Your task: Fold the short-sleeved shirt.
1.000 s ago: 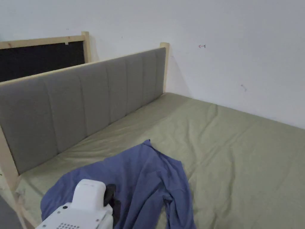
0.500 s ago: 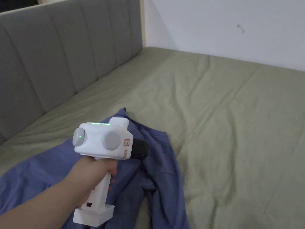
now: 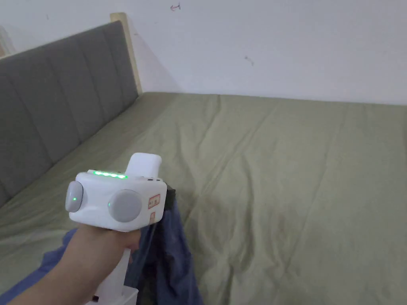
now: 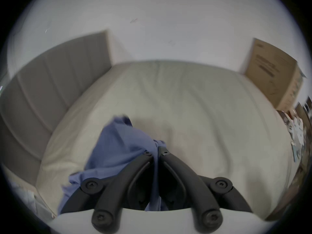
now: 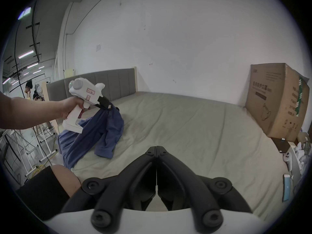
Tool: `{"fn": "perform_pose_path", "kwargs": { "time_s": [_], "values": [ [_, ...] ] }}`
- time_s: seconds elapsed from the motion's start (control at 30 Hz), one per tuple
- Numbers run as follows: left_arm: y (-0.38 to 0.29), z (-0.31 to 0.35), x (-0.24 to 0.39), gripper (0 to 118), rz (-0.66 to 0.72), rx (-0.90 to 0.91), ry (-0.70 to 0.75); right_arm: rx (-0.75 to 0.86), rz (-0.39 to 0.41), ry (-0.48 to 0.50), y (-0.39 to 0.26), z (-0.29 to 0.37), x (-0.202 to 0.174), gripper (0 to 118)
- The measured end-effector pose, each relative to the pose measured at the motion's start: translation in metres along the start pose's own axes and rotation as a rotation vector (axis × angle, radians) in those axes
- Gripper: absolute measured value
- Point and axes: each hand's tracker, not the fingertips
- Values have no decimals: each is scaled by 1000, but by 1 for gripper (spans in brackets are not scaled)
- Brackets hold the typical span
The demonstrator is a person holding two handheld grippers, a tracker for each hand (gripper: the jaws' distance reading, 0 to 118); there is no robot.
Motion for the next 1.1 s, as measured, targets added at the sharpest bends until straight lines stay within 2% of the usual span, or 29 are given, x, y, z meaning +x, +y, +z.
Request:
{"fn": "perform_pose_path", "kwargs": {
  "time_s": [0.2,0.33,0.5,0.63,0.67,0.7,0.73,0.77,0.8,0.83,0.93,1.0,1.03,1.1],
  "values": [
    [69,73,168,2,-163,141,-316,78,-42,-125,3,82,41,0],
    [81,81,293,2,-306,135,-512,110,-83,-237,-2,138,69,0],
    [49,58,463,2,-437,-5,-683,131,-134,-370,-15,197,100,0],
    [-10,14,537,2,-452,-204,-701,119,-177,-442,-27,223,117,0],
    [-27,5,546,6,-449,-244,-699,118,-187,-450,-30,229,120,0],
    [-42,-2,550,18,-451,-273,-696,115,-192,-456,-32,232,122,0],
    [-51,-5,549,42,-441,-285,-693,110,-192,-464,-35,234,124,0],
    [-61,-9,543,90,-435,-315,-701,103,-192,-475,-37,235,125,0],
    [-64,-8,534,112,-419,-304,-711,98,-191,-478,-40,235,127,0],
    [-63,-4,524,115,-391,-274,-722,94,-193,-478,-42,233,129,0],
    [-47,15,470,112,-295,-151,-680,74,-208,-464,-43,223,132,0],
    [-37,44,410,111,-206,-49,-618,92,-196,-441,-39,214,129,0],
    [-33,56,386,102,-175,-9,-602,102,-185,-432,-38,212,128,0],
    [-41,96,318,37,-121,99,-547,115,-149,-415,-35,203,124,0]
  ]
}}
